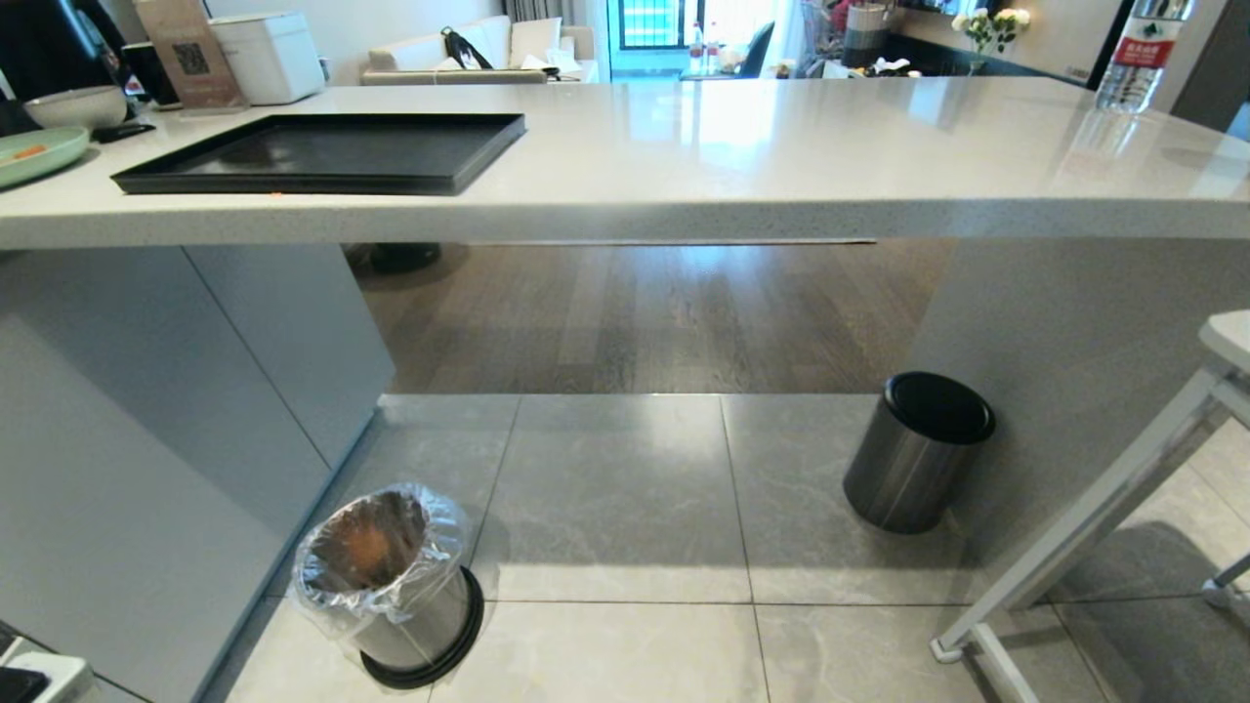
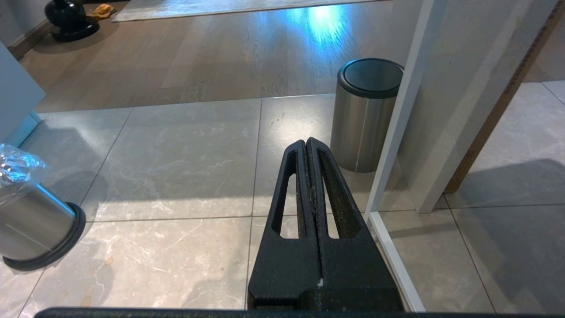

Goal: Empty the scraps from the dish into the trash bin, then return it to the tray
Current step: Move the bowl over the trash can

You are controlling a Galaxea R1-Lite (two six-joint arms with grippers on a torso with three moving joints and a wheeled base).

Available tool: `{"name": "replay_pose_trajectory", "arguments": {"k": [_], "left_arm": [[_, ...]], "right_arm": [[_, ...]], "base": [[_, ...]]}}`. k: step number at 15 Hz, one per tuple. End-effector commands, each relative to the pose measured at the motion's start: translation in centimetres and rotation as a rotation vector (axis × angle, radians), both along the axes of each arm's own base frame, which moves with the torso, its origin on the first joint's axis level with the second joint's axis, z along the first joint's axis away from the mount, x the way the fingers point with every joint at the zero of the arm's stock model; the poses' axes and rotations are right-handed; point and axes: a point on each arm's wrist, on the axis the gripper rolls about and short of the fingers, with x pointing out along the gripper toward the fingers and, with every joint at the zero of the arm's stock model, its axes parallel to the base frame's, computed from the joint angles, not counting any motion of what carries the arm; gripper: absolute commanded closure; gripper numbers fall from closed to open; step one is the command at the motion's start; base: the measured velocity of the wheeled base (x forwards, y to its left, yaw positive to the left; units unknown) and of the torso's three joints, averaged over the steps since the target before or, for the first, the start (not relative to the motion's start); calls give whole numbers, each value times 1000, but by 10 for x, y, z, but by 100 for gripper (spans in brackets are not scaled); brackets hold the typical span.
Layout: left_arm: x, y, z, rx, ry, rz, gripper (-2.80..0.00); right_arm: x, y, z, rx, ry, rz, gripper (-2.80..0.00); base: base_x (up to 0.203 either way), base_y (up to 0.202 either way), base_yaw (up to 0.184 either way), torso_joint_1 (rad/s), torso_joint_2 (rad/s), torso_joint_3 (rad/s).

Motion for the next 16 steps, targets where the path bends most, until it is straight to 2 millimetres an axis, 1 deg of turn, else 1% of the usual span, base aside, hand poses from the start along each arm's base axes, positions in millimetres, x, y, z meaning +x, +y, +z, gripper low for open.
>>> {"name": "replay_pose_trajectory", "arguments": {"k": [1,16], "left_arm": [[0,0,1,1,-6,-1,0],[0,0,-3,-1,22,9,0]], "right_arm": [[0,0,0,1,1,0,0],[0,0,0,1,-1,0,0]], "base": [[0,0,0,0,0,0],[0,0,0,0,0,0]]}}
